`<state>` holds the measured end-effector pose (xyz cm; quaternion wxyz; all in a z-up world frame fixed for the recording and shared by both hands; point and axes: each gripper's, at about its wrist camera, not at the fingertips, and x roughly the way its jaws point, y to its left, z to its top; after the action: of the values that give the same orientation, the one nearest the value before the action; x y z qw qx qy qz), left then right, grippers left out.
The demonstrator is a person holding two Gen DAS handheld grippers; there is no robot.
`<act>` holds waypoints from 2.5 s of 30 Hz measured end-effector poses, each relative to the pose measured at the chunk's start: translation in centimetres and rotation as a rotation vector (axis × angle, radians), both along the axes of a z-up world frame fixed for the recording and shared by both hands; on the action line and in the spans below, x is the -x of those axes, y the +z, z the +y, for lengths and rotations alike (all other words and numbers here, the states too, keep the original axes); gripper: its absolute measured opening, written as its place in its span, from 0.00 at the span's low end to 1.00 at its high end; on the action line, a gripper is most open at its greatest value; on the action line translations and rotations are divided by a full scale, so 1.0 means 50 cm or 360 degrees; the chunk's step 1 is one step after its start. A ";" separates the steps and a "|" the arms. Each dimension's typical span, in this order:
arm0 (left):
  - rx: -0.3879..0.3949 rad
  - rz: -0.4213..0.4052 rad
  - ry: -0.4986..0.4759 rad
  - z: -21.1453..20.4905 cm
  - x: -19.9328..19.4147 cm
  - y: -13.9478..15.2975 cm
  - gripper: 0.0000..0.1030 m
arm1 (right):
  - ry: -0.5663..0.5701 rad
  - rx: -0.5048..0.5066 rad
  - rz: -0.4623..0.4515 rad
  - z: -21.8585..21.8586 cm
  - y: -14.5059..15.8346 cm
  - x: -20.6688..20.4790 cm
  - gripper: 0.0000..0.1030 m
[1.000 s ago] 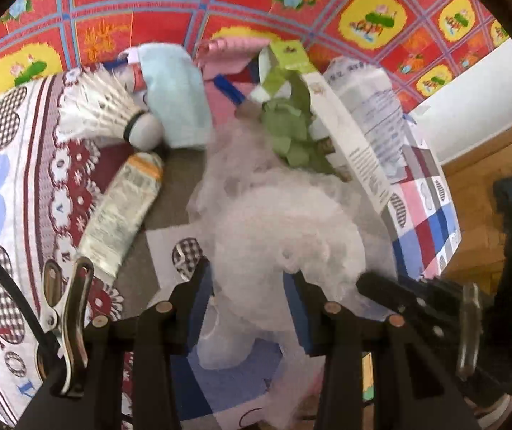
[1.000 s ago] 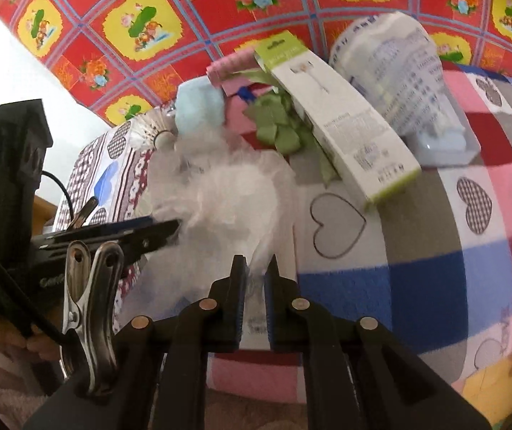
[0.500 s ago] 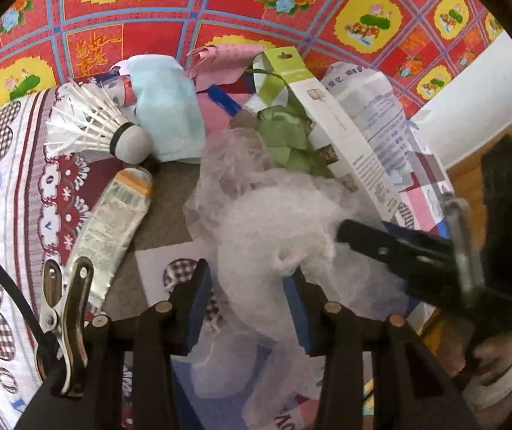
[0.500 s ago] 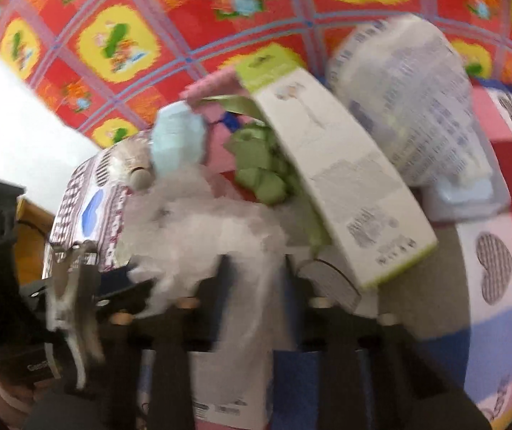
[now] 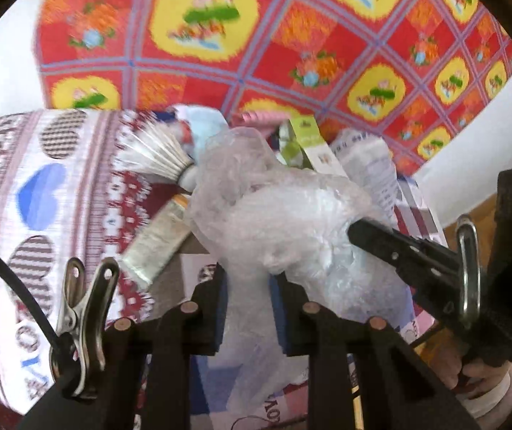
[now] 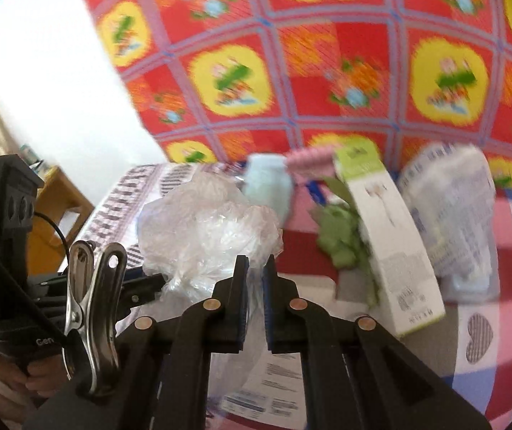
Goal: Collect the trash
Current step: 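Lift the clear plastic bag with both grippers and carry it to the red bucket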
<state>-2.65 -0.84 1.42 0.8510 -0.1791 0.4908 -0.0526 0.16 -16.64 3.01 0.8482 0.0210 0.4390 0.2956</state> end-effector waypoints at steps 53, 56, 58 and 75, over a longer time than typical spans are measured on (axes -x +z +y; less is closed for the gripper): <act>-0.0075 -0.0054 0.1327 0.808 0.727 0.051 0.22 | 0.1238 -0.0021 0.0057 0.983 0.029 0.400 0.08; -0.0082 -0.0043 0.1341 0.830 0.711 0.048 0.22 | 0.1249 -0.0028 0.0078 1.007 0.022 0.381 0.08; -0.0095 -0.0032 0.1348 0.846 0.696 0.047 0.22 | 0.1256 -0.0027 0.0101 1.027 0.013 0.362 0.09; -0.0094 0.0027 0.1380 0.982 0.550 -0.013 0.22 | 0.1338 0.0119 0.0118 1.163 -0.034 0.236 0.09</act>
<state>-30.16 48.25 0.79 0.7950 -0.3448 0.3786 0.3252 -11.65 41.53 1.32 0.6376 -0.1801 0.4498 0.5989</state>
